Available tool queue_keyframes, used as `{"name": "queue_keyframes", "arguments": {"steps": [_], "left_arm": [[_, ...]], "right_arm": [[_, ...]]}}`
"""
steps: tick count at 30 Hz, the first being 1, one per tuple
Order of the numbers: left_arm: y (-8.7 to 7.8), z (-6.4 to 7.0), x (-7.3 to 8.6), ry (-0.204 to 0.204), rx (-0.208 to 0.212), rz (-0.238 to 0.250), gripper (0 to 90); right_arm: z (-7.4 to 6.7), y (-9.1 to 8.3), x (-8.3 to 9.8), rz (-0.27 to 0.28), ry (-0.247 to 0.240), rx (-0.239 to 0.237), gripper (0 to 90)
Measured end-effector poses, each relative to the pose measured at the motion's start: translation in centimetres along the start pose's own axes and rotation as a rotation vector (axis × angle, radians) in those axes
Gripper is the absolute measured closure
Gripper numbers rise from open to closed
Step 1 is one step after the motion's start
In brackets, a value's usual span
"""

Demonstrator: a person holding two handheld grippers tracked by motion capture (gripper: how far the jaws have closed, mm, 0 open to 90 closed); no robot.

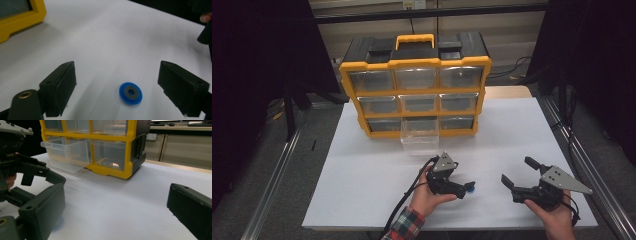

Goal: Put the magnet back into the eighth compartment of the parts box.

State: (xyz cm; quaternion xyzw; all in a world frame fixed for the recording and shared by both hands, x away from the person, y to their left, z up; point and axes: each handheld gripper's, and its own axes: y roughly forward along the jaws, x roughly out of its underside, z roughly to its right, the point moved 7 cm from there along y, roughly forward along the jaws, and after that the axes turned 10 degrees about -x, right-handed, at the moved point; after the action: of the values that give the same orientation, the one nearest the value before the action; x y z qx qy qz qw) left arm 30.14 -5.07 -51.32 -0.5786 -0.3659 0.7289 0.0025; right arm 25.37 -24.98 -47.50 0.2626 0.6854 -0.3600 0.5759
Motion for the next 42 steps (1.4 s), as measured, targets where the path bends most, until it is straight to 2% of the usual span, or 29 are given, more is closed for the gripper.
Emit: {"name": "queue_keyframes", "arguments": {"steps": [2, 4, 7, 12, 13, 15, 17, 18, 20, 22, 23, 25, 27, 29, 32, 33, 37, 38, 41, 42], "left_arm": [[0.3, 0.2, 0.3, 0.005, 0.018, -0.019, 19.4], [0.3, 0.2, 0.4, 0.040, 0.015, -0.036, 24.1], [0.4, 0.5, 0.5, 0.064, 0.025, -0.049, 30.5], [0.7, 1.4, 0.6, 0.117, 0.064, -0.091, 37.9], [0.9, 1.5, 0.6, 0.125, 0.066, -0.086, 40.3], [1.0, 1.6, 0.8, 0.149, 0.063, -0.127, 42.3], [1.3, 1.7, 0.8, 0.146, 0.062, -0.117, 44.8], [1.4, 1.7, 1.0, 0.155, 0.059, -0.135, 46.0], [1.6, 1.7, 1.1, 0.163, 0.070, -0.129, 49.8], [1.6, 1.8, 1.2, 0.166, 0.071, -0.144, 52.7], [1.5, 1.8, 1.3, 0.175, 0.065, -0.158, 53.3], [1.6, 1.7, 1.2, 0.169, 0.062, -0.143, 56.2], [1.5, 1.6, 1.3, 0.190, 0.051, -0.155, 60.5], [1.5, 1.6, 1.3, 0.181, 0.058, -0.146, 62.2], [1.3, 1.6, 1.3, 0.168, 0.051, -0.158, 62.5], [1.2, 1.5, 1.3, 0.176, 0.050, -0.162, 62.6], [1.0, 1.2, 0.8, 0.137, 0.055, -0.131, 62.6], [0.8, 1.1, 0.8, 0.135, 0.053, -0.147, 62.6], [0.4, 0.8, 0.7, 0.131, 0.055, -0.149, 62.6], [0.5, 0.7, 0.6, 0.123, 0.054, -0.133, 62.6]], "right_arm": [[0.0, 0.0, 0.0, 0.003, -0.001, -0.001, 1.2], [0.1, 0.0, 0.0, 0.003, -0.001, 0.000, 1.2], [0.0, 0.0, 0.0, 0.002, -0.003, -0.001, 1.2], [0.0, 0.0, 0.0, -0.004, -0.006, -0.001, 1.3], [0.0, 0.1, 0.0, -0.004, -0.006, -0.001, 1.3], [0.0, 0.0, 0.0, -0.004, -0.004, -0.001, 1.3], [0.0, 0.0, 0.0, -0.004, -0.002, -0.001, 1.3], [0.0, 0.0, 0.0, -0.002, -0.005, -0.002, 1.3], [0.1, 0.0, 0.0, -0.001, -0.001, -0.003, 1.3], [0.1, -0.1, 0.0, 0.000, -0.001, 0.002, 1.3], [0.1, -0.1, 0.0, 0.001, -0.001, 0.000, 1.3], [0.2, -0.1, 0.0, 0.002, -0.001, 0.001, 1.3], [0.2, -0.1, 0.0, 0.003, -0.001, 0.003, 1.3], [0.1, -0.1, 0.0, 0.003, -0.002, 0.001, 1.3], [0.1, -0.1, 0.0, 0.000, -0.002, 0.001, 1.3], [0.1, -0.1, 0.0, 0.002, -0.003, 0.001, 1.3], [0.1, -0.1, 0.0, 0.005, -0.003, 0.000, 1.3], [0.1, -0.1, 0.0, 0.004, -0.003, 0.000, 1.3], [0.1, -0.1, 0.0, 0.003, -0.002, 0.001, 1.3], [0.1, -0.1, 0.0, 0.003, -0.001, 0.001, 1.3]]}}
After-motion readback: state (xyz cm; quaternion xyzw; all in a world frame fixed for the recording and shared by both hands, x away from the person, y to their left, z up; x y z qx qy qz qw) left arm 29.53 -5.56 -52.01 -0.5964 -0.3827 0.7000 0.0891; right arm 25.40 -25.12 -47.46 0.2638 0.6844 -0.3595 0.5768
